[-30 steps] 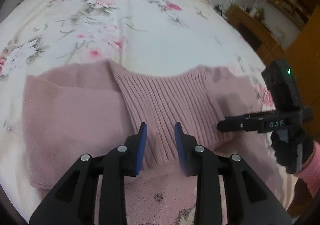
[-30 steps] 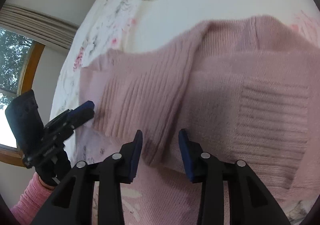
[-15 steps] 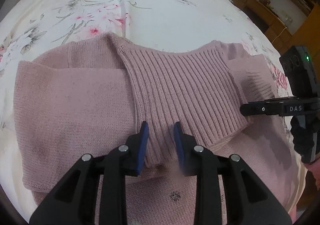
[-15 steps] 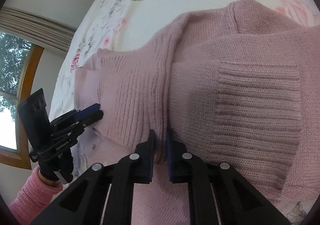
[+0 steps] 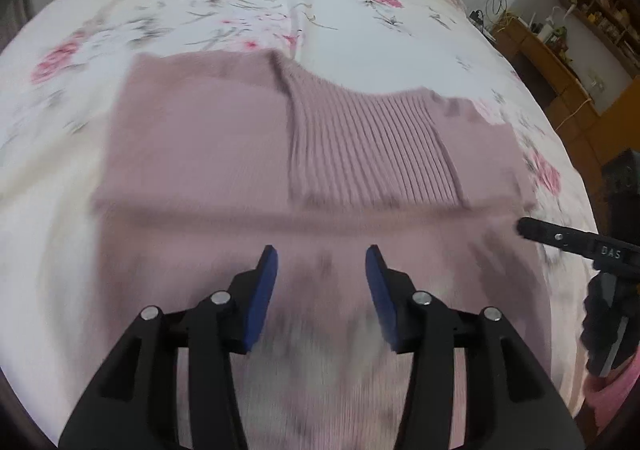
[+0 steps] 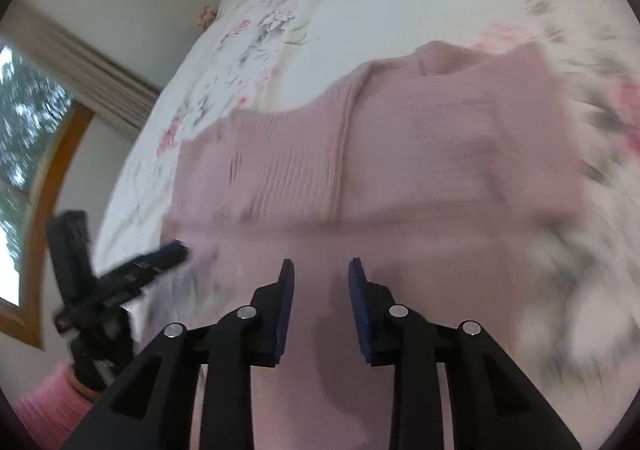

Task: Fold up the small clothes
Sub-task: 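Move both grippers to the ribbed hem and grasp it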

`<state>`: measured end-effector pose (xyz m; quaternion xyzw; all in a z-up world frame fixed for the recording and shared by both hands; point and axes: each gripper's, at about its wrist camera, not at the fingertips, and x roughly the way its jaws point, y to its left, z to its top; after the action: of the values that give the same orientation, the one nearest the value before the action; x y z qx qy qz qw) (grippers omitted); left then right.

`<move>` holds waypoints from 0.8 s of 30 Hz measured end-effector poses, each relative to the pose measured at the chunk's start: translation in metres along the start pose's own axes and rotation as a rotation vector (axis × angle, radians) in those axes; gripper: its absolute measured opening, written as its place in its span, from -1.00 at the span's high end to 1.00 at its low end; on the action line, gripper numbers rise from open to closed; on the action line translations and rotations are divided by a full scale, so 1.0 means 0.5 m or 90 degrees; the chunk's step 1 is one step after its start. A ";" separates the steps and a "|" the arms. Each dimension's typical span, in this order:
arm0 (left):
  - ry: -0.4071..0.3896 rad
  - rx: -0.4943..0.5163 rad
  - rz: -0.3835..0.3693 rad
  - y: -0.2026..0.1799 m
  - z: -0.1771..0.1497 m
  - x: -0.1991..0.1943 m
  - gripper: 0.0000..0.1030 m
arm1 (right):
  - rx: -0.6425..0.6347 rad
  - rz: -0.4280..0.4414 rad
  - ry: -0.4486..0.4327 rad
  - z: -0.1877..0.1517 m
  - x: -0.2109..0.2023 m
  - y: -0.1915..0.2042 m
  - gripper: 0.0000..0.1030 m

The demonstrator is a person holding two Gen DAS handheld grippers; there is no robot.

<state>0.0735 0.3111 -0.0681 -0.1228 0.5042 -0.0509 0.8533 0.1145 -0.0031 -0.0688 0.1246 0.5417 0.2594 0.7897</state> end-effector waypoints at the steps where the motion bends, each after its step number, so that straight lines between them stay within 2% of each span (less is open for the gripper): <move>1: -0.003 0.006 0.019 0.002 -0.034 -0.035 -0.05 | -0.025 -0.037 0.005 -0.049 -0.035 0.012 0.39; 4: 0.005 0.011 0.062 0.021 -0.126 -0.124 -0.17 | -0.047 -0.080 0.029 -0.151 -0.106 0.022 0.37; 6: 0.010 -0.013 0.084 0.046 -0.182 -0.178 -0.19 | -0.045 -0.092 0.040 -0.211 -0.144 0.027 0.34; 10: 0.026 -0.070 0.098 0.085 -0.262 -0.241 -0.23 | 0.027 -0.078 0.044 -0.325 -0.223 0.019 0.19; 12: 0.041 -0.074 0.116 0.093 -0.298 -0.262 -0.23 | 0.053 -0.098 0.042 -0.365 -0.246 0.015 0.16; 15: 0.049 -0.085 0.117 0.102 -0.335 -0.282 -0.25 | 0.089 -0.088 0.055 -0.413 -0.262 0.003 0.11; 20: 0.071 -0.100 0.138 0.126 -0.385 -0.297 -0.27 | 0.097 -0.123 0.090 -0.481 -0.261 -0.018 0.05; 24: 0.097 -0.118 0.143 0.148 -0.411 -0.294 -0.35 | 0.139 -0.091 0.099 -0.511 -0.252 -0.043 0.05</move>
<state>-0.1802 0.3809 -0.0576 -0.1396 0.5804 0.0827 0.7980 -0.1497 -0.1113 -0.0767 0.1501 0.6336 0.1510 0.7438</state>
